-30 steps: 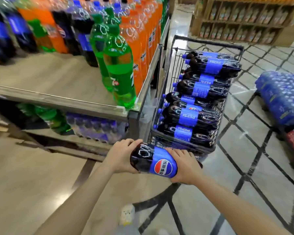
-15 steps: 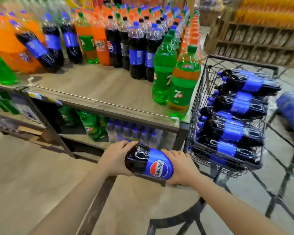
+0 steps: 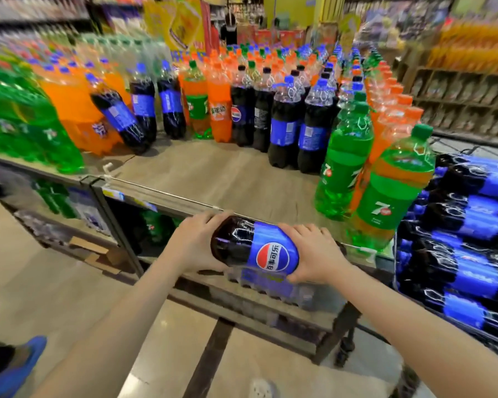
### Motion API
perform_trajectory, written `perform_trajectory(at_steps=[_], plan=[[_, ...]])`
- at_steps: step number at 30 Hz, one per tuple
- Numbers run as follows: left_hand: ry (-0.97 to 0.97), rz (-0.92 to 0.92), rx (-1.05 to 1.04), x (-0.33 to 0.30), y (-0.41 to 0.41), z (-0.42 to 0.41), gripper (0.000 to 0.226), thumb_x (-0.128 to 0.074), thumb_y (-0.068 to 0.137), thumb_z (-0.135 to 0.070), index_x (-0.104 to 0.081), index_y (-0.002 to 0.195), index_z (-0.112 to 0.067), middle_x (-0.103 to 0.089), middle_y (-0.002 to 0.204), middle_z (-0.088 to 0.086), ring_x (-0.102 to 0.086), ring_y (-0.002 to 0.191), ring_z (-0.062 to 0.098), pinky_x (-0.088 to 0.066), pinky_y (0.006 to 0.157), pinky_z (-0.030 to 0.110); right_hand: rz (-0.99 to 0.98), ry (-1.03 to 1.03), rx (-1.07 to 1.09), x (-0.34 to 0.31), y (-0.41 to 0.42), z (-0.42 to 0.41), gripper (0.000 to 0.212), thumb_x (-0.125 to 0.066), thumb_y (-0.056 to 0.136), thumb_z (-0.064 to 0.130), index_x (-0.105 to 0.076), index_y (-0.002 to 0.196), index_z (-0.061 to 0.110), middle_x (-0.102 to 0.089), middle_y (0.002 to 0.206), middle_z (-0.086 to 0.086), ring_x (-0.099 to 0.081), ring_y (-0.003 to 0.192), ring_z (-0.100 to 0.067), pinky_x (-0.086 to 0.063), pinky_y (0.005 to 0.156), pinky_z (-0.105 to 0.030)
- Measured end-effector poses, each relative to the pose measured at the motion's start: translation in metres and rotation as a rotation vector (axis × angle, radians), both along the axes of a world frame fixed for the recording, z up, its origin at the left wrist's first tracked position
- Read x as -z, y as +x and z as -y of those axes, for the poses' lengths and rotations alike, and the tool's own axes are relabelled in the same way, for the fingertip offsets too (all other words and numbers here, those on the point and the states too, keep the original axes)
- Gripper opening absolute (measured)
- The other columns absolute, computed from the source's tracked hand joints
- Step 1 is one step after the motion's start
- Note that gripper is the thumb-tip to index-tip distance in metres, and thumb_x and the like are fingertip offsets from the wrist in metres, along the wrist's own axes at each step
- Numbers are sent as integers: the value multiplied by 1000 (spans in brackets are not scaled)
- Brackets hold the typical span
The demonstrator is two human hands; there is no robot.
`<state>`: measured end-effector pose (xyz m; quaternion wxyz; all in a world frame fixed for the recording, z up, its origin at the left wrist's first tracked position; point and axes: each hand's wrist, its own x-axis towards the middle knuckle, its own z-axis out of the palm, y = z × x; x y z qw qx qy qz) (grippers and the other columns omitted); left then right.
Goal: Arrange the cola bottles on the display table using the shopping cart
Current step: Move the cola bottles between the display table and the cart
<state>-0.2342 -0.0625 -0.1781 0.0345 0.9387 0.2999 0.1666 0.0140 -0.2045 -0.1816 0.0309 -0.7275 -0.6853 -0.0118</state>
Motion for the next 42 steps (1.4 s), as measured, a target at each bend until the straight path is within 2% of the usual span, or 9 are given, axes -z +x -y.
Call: perform_trajectory(at_steps=[4, 9, 11, 15, 22, 26, 30, 36, 42], plan=[[46, 20, 25, -17, 15, -66, 107, -80, 46, -62, -42, 140, -30, -60, 106, -1, -60, 94, 24, -49, 75, 34, 8, 53, 3, -13, 16, -62, 112, -73, 51, 58, -23, 147, 31, -49, 129, 5, -47, 114, -25, -38, 94, -40], [32, -4, 51, -24, 45, -147, 109, -73, 48, -70, -37, 143, -28, -60, 110, 5, -60, 98, 28, -51, 78, 40, 16, 76, 18, -15, 43, -140, 109, -70, 54, 63, -22, 147, 32, -49, 128, 5, -48, 114, -26, -40, 93, -41], [23, 1, 48, -24, 57, -174, 108, -70, 49, -70, -38, 142, -28, -60, 113, 5, -60, 100, 28, -51, 79, 38, 1, 61, 20, -13, 54, -168, 107, -70, 55, 61, -23, 146, 32, -49, 128, 5, -48, 114, -26, -41, 93, -41], [15, -16, 33, -19, 79, -218, 108, -80, 43, -56, -43, 140, -30, -60, 113, 1, -61, 100, 25, -49, 78, 33, -17, 27, 40, -7, 72, -211, 110, -72, 53, 59, -20, 147, 33, -48, 131, 5, -47, 113, -25, -41, 92, -40], [9, -54, 63, -6, 107, -282, 105, -75, 44, -62, -42, 139, -32, -57, 108, -4, -58, 97, 22, -43, 76, 30, -61, -23, 91, 8, 93, -264, 111, -71, 55, 60, -16, 148, 33, -45, 134, 7, -44, 119, -22, -38, 97, -38], [-12, -60, 114, 2, 117, -327, 106, -73, 43, -65, -41, 139, -32, -57, 108, -3, -59, 96, 23, -45, 78, 33, -82, -36, 142, 11, 93, -296, 110, -71, 57, 59, -16, 148, 33, -43, 136, 8, -43, 119, -21, -36, 98, -37], [-18, -74, 191, 4, 125, -384, 110, -67, 44, -77, -40, 141, -33, -58, 106, -2, -58, 95, 23, -46, 79, 34, -121, -6, 213, 19, 89, -337, 107, -70, 57, 61, -17, 146, 34, -44, 136, 10, -43, 121, -18, -38, 100, -36], [-9, -105, 339, -7, 135, -479, 107, -71, 47, -69, -38, 142, -31, -60, 115, 0, -60, 102, 24, -50, 83, 35, -161, 15, 344, 18, 72, -406, 108, -71, 56, 62, -18, 146, 33, -44, 135, 11, -43, 120, -19, -38, 99, -37], [49, -173, 395, -21, 145, -550, 109, -70, 45, -70, -36, 141, -31, -60, 115, 1, -61, 98, 25, -51, 81, 37, -174, 57, 433, 18, 62, -466, 107, -70, 54, 61, -21, 145, 33, -47, 133, 8, -45, 119, -22, -39, 96, -38]])
